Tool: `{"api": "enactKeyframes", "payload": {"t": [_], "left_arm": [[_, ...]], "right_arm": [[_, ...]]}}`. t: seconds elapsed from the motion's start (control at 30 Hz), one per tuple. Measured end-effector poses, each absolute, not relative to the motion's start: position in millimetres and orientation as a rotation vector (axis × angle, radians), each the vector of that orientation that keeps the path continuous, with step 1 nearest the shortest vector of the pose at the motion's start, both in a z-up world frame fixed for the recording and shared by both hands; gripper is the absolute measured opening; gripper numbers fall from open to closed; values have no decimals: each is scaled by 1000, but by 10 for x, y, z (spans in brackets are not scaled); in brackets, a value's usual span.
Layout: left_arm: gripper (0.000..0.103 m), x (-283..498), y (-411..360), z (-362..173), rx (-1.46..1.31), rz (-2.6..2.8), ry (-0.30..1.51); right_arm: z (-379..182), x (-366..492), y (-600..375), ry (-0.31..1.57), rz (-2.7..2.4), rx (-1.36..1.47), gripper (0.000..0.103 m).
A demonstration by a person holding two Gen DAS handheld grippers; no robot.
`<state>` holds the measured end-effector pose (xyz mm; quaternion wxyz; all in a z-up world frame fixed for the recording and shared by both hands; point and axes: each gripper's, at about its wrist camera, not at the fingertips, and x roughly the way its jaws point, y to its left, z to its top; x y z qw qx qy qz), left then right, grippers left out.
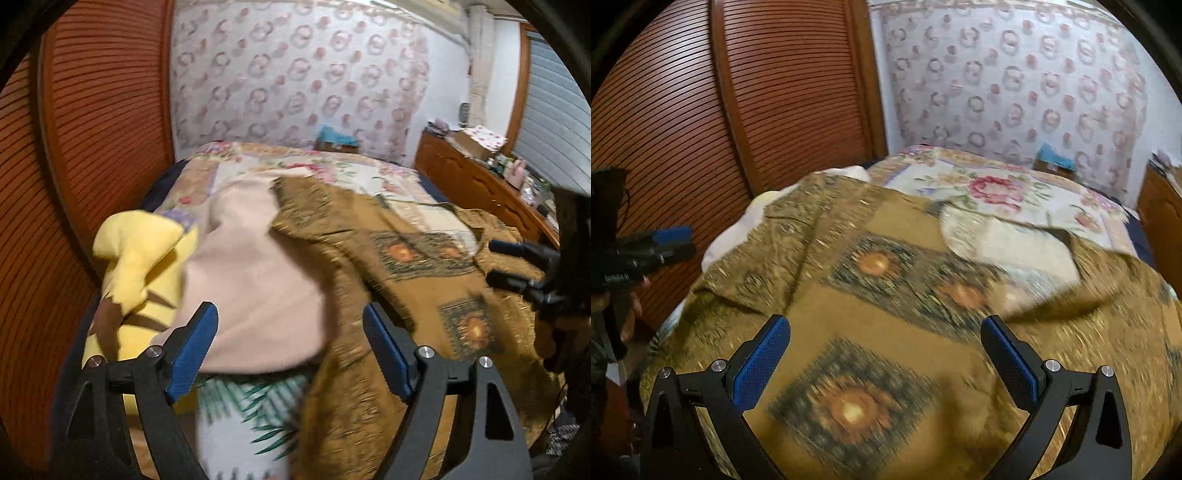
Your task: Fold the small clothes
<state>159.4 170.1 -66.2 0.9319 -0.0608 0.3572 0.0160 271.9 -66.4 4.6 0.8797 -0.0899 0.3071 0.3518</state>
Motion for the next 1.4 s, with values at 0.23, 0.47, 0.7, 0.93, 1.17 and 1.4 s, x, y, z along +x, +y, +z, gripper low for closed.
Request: {"api": "enactKeyframes", "payload": {"t": [0.23,0.47,0.7,0.93,1.17,1.4], "left_arm": [[81,1545,1922,-836,-147,86,762],[81,1528,1963,-1010,-160,85,798],[81,1521,1951,-1055,-169,74,811],[81,1571,1918,-1018,-160,65,797],[81,1657,1833,-943,-146,41,774],[81,1764,1660,-877,-122,10,759]], "right_arm": [[126,3079,106,642,916,-223,67],[35,3414,978,671,1023,-313,48],[-260,3684,1360,730,987,-417,28],[-173,3651,1305,679,1007,-359,6],[-14,3730,777,614,891,-254,5],[-306,3823,496,694,771,-263,29]]}}
